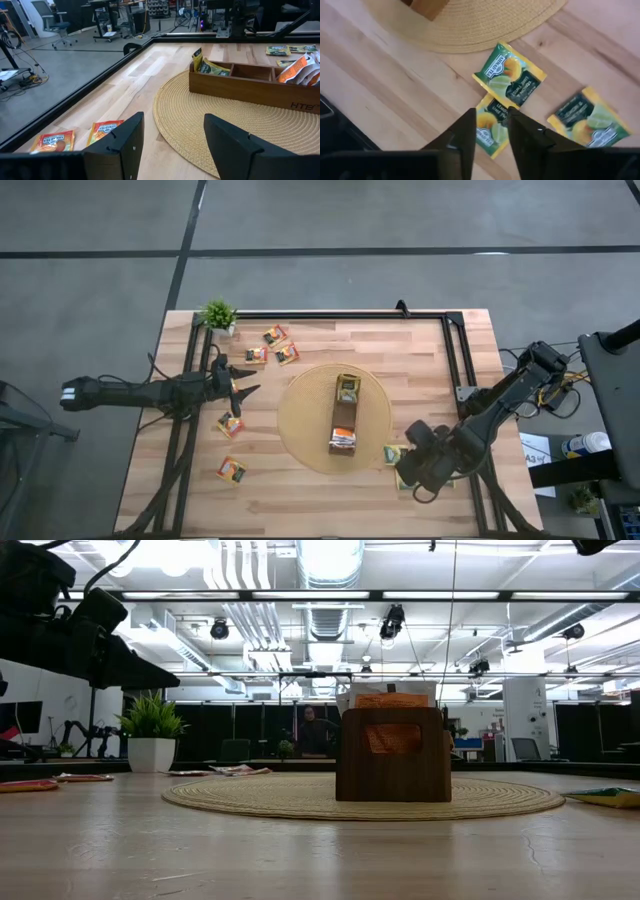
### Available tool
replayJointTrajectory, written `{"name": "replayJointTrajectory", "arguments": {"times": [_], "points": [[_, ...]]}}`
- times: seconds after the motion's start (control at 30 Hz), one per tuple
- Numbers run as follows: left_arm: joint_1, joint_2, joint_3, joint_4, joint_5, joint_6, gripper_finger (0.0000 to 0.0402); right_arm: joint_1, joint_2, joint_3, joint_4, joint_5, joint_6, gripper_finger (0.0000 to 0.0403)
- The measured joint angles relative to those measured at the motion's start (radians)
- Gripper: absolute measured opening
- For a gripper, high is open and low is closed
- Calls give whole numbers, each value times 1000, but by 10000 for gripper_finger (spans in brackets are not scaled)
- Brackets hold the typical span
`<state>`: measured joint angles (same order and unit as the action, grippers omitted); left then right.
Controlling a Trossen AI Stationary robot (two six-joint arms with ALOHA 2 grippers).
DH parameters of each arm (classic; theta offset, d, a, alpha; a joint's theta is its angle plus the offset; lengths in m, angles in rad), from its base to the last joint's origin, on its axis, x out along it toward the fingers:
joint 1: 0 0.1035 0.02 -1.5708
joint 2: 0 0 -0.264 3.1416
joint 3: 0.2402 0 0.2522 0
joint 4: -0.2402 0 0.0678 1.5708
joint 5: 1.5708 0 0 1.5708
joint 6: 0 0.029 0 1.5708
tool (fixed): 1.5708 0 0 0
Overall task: Pick & Place Tea
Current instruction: Put the yellow tea bag into the top section of the wooden organizer
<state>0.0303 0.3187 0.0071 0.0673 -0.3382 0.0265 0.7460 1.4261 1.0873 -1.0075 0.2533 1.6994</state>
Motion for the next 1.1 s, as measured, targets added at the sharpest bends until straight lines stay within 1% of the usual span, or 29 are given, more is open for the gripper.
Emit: {"name": "replayJointTrajectory", "arguments": {"times": [0.27,0.4,0.5,0.6,0.67,0.73,0.8,0.87,0.93,1.0,1.1], "points": [[0,0,0,0,0,0,202,-24,0,-51,25,7,-147,186],[0,0,0,0,0,0,202,-43,0,-116,62,40,-233,208],[0,0,0,0,0,0,202,-60,0,-166,139,62,-294,210],[0,0,0,0,0,0,202,-77,0,-213,273,54,-385,207],[0,0,0,0,0,0,202,-89,0,-252,394,24,-456,204],[0,0,0,0,0,0,202,-103,1,-293,478,-15,-499,201],[0,0,0,0,0,0,202,-113,17,-330,506,-39,-488,198],[0,0,0,0,0,0,202,-116,47,-366,501,-59,-444,195],[0,0,0,0,0,0,202,-119,86,-399,537,-108,-419,192],[0,0,0,0,-1,0,202,-120,127,-418,608,-173,-426,191],[0,0,0,1,0,0,202,-120,197,-408,671,-217,-453,189]]}}
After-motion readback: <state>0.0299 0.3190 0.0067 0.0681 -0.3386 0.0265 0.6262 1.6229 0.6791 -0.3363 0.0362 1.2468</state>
